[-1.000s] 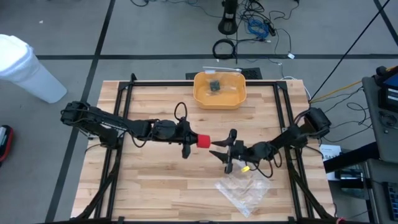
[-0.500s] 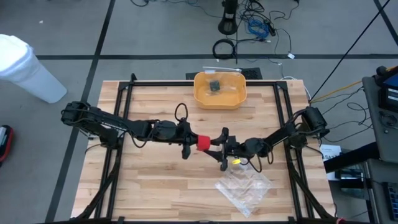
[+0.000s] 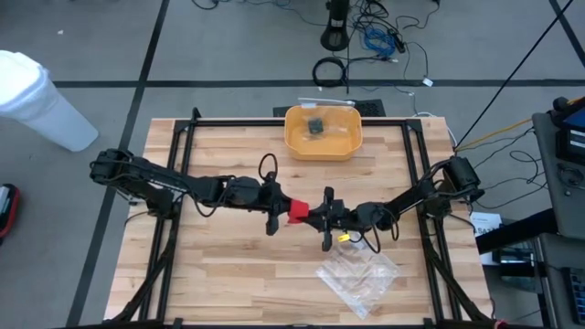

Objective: Roll bandage
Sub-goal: Roll the red bandage

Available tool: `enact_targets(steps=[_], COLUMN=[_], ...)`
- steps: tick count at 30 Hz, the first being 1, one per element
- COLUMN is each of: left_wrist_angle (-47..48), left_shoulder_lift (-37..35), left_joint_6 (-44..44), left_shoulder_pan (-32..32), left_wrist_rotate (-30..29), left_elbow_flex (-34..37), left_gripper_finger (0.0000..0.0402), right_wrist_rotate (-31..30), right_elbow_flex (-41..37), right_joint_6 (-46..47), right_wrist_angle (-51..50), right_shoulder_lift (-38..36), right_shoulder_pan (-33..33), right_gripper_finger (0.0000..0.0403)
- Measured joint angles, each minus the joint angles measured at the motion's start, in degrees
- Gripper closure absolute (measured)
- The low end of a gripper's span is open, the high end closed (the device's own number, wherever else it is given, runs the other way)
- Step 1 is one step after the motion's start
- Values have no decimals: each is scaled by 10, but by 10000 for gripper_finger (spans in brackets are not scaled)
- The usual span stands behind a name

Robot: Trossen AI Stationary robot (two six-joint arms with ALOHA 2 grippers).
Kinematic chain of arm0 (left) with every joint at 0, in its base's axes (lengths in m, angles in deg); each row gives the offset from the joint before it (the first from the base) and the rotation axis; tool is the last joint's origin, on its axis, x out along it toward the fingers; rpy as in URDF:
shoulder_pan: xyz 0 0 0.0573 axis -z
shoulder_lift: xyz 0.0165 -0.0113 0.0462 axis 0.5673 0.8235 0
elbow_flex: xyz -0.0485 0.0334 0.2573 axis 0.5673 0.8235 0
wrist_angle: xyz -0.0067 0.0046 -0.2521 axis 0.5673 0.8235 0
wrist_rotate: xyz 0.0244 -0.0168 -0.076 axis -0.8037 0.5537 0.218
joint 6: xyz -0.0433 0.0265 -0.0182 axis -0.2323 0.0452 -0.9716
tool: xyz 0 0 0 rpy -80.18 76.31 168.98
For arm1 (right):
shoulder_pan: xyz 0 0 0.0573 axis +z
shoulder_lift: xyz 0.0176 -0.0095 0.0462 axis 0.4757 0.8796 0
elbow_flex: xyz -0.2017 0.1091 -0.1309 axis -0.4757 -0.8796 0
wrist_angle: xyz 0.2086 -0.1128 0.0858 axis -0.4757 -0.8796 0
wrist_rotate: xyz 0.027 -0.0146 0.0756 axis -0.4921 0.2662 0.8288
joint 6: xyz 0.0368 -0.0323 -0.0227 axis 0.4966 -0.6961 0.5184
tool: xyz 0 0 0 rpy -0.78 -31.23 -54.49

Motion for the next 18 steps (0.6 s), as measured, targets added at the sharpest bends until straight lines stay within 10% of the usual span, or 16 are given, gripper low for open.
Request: enact_targets(steps=[18], left_wrist_angle=[87], left_shoulder_lift=[-55], left_joint_6=[106], left_shoulder_pan=[0], left_wrist_rotate=[0], left_elbow_flex=[-1], left_gripper_finger=[203], right_wrist_rotate=[2], right_elbow_flex=[-8], right_joint_6=[2], right_wrist_angle=[-7], right_shoulder_lift=[0], right_shoulder_pan=[13], right_gripper_finger=[397])
